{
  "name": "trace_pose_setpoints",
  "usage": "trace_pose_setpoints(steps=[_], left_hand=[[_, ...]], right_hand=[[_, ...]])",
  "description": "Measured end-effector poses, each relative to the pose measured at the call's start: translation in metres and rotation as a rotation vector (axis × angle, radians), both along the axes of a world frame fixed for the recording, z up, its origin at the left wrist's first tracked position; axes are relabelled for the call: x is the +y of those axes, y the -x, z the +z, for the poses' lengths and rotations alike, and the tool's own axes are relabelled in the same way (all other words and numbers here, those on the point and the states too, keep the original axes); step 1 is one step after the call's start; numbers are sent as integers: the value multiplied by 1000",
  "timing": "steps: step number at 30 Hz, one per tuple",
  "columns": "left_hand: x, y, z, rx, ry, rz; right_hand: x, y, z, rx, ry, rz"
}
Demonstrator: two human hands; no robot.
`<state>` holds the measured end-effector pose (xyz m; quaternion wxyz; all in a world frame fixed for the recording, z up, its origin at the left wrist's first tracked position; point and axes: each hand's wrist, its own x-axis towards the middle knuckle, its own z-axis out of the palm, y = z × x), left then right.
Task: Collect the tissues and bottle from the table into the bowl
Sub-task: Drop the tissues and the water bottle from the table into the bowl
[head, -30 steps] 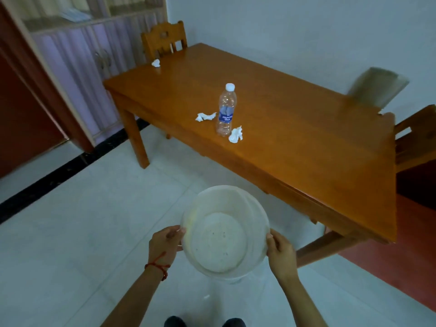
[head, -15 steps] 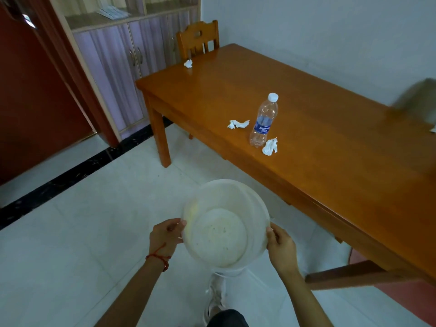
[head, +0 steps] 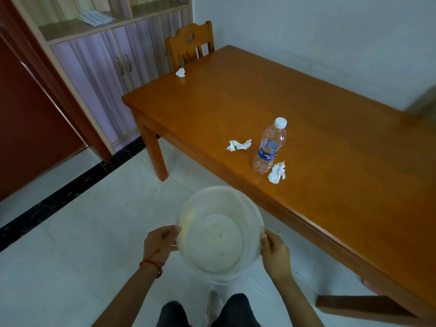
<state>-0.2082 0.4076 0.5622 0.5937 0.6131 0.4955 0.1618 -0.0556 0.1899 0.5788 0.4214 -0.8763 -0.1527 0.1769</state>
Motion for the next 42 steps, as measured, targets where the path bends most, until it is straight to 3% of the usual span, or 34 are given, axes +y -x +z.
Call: trace_pose_setpoints(steps=[10, 21, 28, 35, 42], left_hand=[[65, -37, -13, 48, 81, -152], [100, -70, -28, 122, -33, -441], [94, -85, -34, 154, -17, -445], [84, -91, -36, 200, -6, -389], [79, -99, -29, 212, 5, -360]], right_hand=[[53, -15, -4, 42, 52, -79], [68, -15, -17, 86, 141, -237], [50, -46, -24, 136, 216, -230], [56, -126, -9, -53, 163, -372], [83, -196, -14, -165, 333, -199]])
